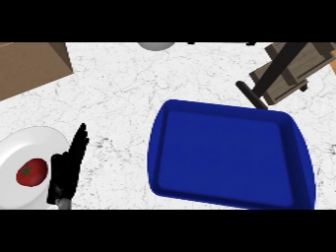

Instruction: Pick the squash from the tray and place it in the tiered basket

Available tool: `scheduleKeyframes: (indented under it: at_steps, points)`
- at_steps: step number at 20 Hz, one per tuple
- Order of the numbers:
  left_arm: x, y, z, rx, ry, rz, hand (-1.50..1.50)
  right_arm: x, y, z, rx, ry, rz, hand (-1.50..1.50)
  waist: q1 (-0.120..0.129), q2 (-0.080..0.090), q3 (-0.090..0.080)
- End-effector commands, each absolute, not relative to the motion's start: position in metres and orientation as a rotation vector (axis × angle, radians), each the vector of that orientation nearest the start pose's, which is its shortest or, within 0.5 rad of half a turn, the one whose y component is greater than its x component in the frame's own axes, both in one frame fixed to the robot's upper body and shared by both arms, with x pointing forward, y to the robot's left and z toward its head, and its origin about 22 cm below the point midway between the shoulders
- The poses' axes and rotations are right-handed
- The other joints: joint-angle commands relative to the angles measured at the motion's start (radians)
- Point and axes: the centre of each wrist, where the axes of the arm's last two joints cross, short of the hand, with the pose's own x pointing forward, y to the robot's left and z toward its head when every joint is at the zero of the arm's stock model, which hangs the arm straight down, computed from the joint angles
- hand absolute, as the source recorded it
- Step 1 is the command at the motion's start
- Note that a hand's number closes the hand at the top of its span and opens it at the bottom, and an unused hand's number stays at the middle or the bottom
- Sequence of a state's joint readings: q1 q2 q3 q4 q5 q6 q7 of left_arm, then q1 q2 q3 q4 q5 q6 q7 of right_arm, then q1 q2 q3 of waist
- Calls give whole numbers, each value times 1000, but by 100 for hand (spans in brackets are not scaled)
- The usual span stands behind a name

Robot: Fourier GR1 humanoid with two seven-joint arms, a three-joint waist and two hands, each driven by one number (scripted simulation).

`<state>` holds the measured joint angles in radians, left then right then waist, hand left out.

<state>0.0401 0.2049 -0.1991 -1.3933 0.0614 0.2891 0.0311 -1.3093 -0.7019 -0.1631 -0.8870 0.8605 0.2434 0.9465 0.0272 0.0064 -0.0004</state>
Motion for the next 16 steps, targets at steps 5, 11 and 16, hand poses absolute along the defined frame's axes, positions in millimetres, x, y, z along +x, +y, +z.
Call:
scheduleKeyframes:
  at_steps: [5,11,16]
  points:
    - [224,227,-44,218,-1315,-66,0,427,-319,362,-1157,-1031,-103,150,7,5,1]
    - [222,238,-47,241,-1314,-36,0,435,-332,324,-1005,-1160,-287,-150,0,3,1]
    - [215,239,-58,250,-1315,-21,0,425,-335,346,-931,-1335,-438,-150,-12,-2,1]
